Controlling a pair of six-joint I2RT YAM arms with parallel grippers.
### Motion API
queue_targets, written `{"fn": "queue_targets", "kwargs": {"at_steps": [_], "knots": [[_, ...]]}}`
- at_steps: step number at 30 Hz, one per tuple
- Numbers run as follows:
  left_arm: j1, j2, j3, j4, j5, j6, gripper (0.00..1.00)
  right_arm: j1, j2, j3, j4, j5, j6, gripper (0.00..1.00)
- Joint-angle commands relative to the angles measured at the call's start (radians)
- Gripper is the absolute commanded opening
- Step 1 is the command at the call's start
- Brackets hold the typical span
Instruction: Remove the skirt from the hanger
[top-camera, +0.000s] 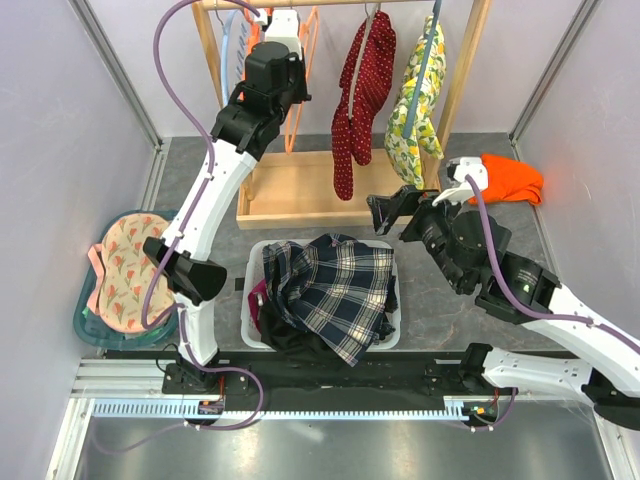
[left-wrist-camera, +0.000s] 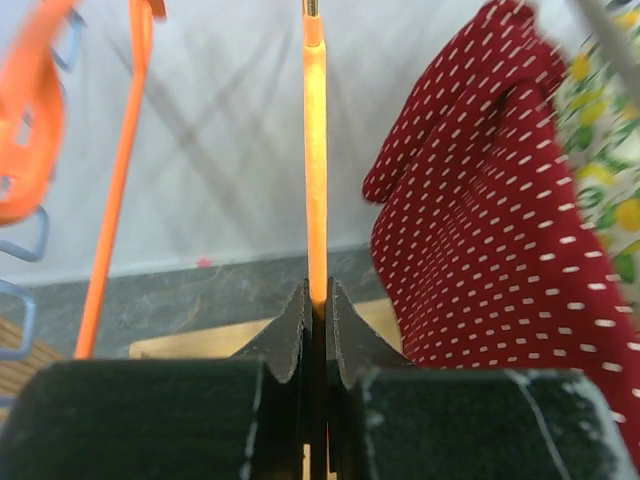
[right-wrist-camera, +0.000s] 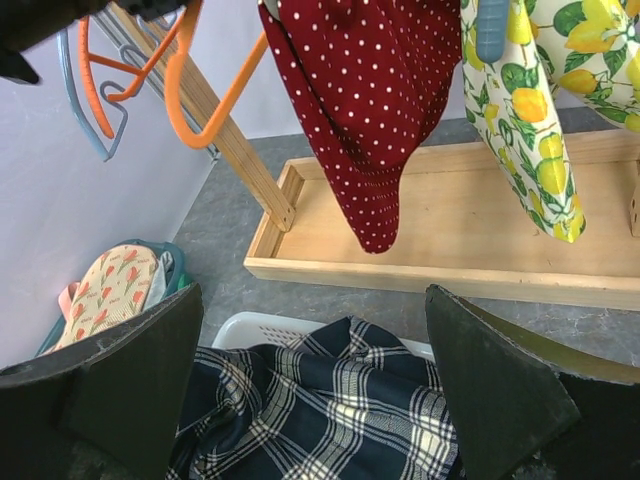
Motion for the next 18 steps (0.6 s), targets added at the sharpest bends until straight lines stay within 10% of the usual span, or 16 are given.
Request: {"fn": "queue_targets", "kwargs": {"at_steps": [1, 9, 18], "knots": [[-0.006, -0.009, -0.041, 0.043, -0.055, 0.058, 0.02, -0.001, -0.028, -0.012, 0.033, 0.003, 0.006, 0.98], [-0.029, -0.092, -0.119, 0.038, -0.058, 0.083, 0.02, -0.001, -0.044, -0.043, 0.045, 0.003, 0.006, 0.98], [-0.054, -0.213, -0.169, 0.086, -0.032, 0.168, 0.93, -0.001, -0.054, -0.053, 0.048, 0.011, 0.017, 0.98]]}}
